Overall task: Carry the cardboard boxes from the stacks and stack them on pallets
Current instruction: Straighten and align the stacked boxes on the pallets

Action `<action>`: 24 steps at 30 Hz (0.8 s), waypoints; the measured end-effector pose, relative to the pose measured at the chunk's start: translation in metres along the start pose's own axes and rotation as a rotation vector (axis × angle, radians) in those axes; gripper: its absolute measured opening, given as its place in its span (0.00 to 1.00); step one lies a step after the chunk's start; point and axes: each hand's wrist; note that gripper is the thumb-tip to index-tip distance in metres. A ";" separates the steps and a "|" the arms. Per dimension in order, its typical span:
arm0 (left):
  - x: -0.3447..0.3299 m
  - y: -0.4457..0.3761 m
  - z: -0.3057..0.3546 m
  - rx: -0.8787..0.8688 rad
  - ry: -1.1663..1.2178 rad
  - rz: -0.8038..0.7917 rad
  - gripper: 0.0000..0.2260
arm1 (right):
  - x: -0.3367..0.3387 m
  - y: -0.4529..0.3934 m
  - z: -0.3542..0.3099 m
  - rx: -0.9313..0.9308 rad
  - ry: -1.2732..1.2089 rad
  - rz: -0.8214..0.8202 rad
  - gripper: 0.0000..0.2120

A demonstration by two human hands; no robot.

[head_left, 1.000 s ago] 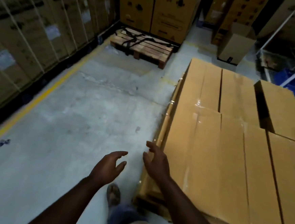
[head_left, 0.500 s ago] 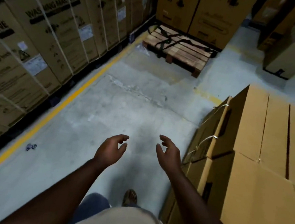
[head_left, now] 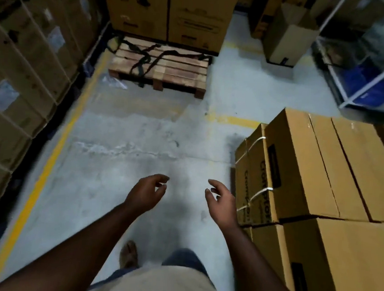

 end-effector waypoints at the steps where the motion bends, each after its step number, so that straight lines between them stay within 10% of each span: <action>1: 0.010 -0.021 0.007 -0.036 -0.014 -0.041 0.12 | -0.002 -0.009 -0.009 -0.024 -0.027 0.037 0.15; 24: -0.024 -0.589 0.208 -0.448 -0.110 -0.540 0.12 | 0.126 -0.433 -0.057 -0.367 -0.175 0.575 0.12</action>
Point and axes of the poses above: each hand's wrist, its own y-axis away from the middle knuckle, its own x-axis out of the back of the hand, z = x × y, and after that the axes turned 3 degrees about -z, right-handed
